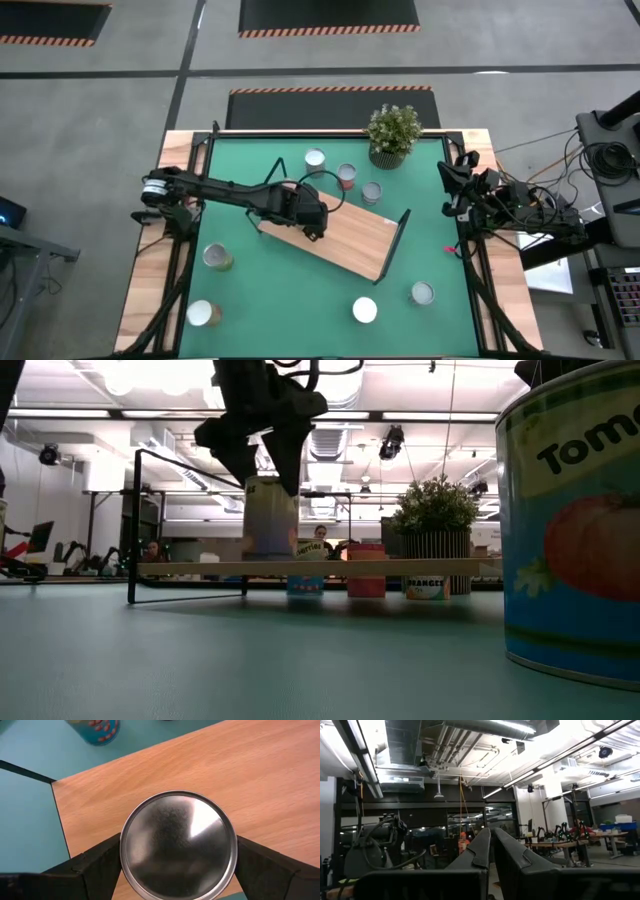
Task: Pick and place cans onto a shelf
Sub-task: Put the canned peaches on the shelf
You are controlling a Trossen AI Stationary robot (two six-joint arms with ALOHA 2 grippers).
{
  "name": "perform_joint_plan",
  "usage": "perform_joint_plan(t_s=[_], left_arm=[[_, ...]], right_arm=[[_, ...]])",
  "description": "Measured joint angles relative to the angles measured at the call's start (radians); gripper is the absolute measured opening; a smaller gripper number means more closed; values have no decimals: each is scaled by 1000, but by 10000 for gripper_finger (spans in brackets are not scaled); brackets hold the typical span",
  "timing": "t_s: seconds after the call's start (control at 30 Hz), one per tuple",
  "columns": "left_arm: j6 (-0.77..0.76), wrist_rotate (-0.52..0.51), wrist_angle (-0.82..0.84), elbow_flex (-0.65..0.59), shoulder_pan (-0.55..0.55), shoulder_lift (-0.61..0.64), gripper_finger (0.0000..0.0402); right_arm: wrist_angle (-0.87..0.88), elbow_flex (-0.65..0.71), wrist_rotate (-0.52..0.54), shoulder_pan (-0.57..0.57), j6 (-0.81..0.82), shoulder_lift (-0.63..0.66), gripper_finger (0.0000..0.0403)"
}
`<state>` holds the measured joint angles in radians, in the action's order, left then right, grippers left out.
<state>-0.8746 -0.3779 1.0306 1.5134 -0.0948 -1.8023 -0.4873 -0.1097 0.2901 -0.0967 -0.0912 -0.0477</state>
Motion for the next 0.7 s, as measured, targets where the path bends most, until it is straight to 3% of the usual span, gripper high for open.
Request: perform_joint_plan(t_s=[0.5,0.7], left_arm=[[32,6,12,0,0,0,342],[77,5,88,96,-5,2,343]], right_arm=[[0,0,0,0,-6,0,13],[0,0,0,0,-7,0,13]])
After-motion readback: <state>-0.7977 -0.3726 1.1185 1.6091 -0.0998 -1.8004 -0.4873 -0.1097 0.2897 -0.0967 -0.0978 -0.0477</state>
